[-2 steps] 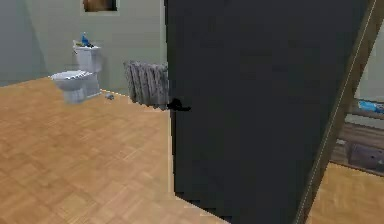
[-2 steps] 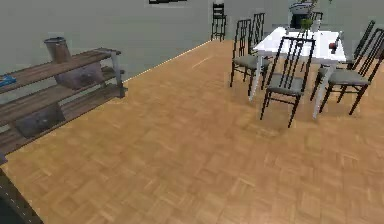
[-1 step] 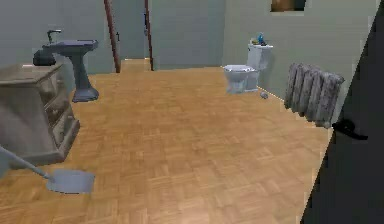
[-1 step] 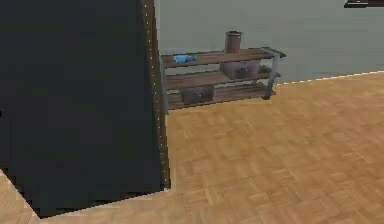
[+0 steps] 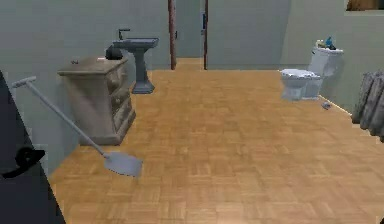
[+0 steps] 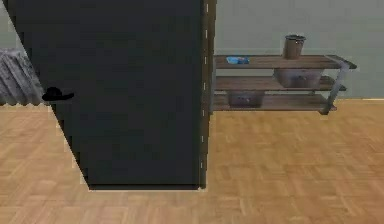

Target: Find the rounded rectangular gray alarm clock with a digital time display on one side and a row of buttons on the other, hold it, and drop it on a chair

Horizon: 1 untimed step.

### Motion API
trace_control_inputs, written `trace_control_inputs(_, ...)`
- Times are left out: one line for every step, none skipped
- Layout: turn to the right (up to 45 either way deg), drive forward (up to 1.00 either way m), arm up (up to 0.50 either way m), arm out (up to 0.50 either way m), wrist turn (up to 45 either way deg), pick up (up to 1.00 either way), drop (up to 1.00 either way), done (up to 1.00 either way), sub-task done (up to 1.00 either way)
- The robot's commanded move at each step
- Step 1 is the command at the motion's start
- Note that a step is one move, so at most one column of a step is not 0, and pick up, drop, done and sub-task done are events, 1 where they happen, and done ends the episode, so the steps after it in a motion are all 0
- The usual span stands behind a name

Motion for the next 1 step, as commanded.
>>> trace_control_inputs(0.0, 1.0, 0.0, 0.0, 0.0, 0.0, 0.0, 0.0, 0.0)
